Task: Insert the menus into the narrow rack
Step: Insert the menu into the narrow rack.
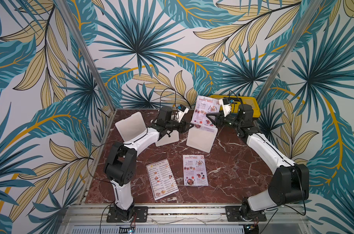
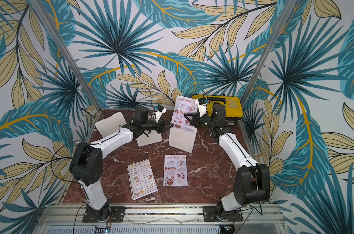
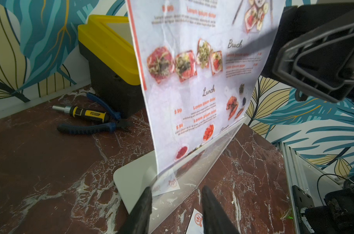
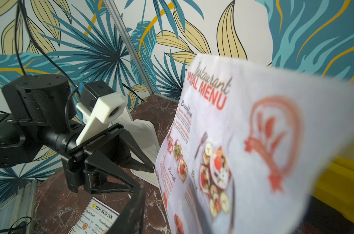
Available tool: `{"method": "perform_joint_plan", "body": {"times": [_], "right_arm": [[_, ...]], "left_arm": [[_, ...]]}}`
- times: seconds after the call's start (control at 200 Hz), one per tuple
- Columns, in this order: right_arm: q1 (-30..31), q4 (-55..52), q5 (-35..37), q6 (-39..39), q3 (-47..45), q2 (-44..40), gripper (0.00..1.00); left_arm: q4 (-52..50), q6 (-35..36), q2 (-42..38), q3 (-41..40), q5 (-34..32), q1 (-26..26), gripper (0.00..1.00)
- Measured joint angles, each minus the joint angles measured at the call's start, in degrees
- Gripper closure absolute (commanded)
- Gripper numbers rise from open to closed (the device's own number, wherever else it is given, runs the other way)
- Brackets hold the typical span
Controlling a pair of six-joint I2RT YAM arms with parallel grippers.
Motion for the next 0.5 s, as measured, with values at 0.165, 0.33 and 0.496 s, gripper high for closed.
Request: {"method": "perform_joint_plan", "body": {"times": [0.165, 0.33, 0.496], "right_arm": [[-1.31, 3.69, -1.90, 2.97, -0.59, 0.02, 0.65], [-1.44, 6.36, -3.72, 4.63, -0.98, 0.02, 0.99], [-1.44, 8.02, -3.98, 4.37, -3.72, 0.00, 1.00]], "left_arm": [[0.00, 0.37, 0.00, 0.00, 0.07, 0.00, 0.60], [0.02, 0.39, 0.00, 0.00, 0.09, 0.00, 0.60], [0.00, 0.50, 0.00, 0.00, 0.15, 0.00, 0.60]]}}
